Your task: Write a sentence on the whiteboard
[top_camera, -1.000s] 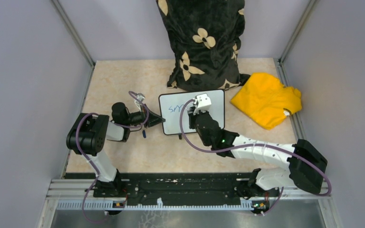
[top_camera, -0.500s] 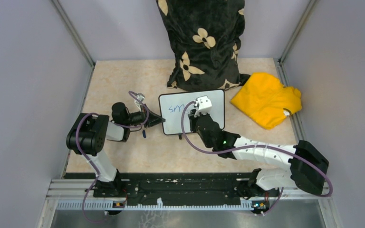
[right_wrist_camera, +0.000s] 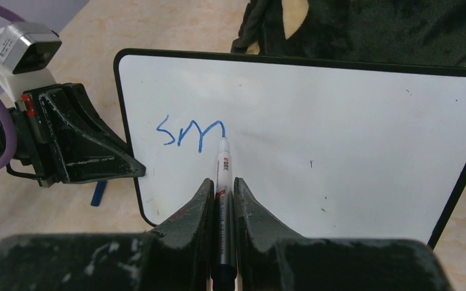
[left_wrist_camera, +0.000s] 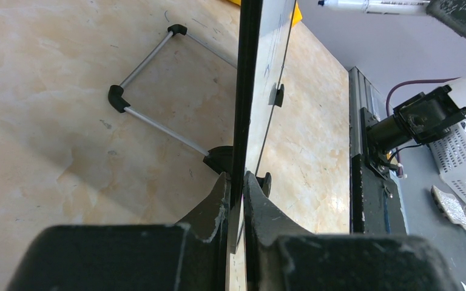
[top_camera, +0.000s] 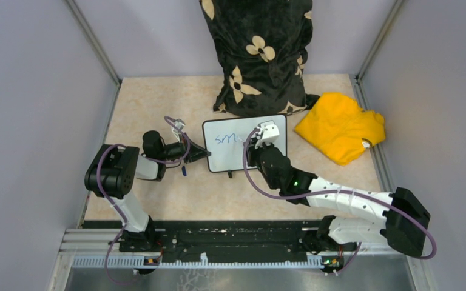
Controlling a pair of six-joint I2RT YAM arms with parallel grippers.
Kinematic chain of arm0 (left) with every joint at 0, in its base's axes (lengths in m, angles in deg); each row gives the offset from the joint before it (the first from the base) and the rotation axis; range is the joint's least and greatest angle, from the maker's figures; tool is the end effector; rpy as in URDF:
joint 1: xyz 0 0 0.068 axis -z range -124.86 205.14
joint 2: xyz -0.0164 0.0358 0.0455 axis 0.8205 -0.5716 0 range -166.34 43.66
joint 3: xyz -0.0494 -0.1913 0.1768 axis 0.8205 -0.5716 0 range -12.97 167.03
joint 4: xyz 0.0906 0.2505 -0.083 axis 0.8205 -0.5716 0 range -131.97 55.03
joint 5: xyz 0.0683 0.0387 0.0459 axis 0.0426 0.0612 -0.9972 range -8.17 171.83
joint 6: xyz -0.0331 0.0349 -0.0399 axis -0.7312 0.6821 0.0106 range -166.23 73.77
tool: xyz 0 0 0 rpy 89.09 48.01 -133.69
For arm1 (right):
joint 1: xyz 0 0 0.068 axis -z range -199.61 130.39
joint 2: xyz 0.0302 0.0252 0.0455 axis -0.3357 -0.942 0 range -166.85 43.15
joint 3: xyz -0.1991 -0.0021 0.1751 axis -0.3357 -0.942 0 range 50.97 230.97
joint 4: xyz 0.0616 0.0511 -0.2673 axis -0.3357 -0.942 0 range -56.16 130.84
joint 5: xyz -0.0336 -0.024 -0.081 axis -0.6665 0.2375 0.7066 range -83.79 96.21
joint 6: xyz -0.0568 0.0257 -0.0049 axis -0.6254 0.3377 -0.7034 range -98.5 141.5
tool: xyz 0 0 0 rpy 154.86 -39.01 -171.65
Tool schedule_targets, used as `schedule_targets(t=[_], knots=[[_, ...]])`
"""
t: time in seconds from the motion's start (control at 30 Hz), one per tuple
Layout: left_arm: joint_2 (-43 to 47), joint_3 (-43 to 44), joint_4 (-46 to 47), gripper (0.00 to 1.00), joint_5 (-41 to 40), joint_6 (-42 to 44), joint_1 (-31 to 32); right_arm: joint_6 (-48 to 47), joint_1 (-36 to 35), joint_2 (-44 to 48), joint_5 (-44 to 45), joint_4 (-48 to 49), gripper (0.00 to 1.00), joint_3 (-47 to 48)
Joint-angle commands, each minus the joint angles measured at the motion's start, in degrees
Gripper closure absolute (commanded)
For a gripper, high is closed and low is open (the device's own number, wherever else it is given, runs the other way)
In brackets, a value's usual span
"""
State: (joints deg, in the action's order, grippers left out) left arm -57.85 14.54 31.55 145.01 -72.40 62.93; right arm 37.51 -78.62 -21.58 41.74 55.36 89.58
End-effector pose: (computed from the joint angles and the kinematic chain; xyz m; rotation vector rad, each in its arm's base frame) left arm 0.2877 -0.0822 0.1150 0.5977 1.7210 -1.3540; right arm 0.1701 0.2294 0.2602 -0.2091 1.7405 0.4110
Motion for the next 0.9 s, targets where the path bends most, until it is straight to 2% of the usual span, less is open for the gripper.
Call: schedule_targets(t=[0.0, 0.87], knots=[[-1.0, 1.0, -0.6, 1.0, 0.5, 0.7, 0.4, -1.4, 0.5, 1.2, 0.4, 3.3, 1.0, 1.0], [-0.8, 1.0, -1.5, 1.0, 0.4, 1.4, 0.6, -1.4, 1.3, -3.7, 2.6, 6.8, 1.0, 1.5]])
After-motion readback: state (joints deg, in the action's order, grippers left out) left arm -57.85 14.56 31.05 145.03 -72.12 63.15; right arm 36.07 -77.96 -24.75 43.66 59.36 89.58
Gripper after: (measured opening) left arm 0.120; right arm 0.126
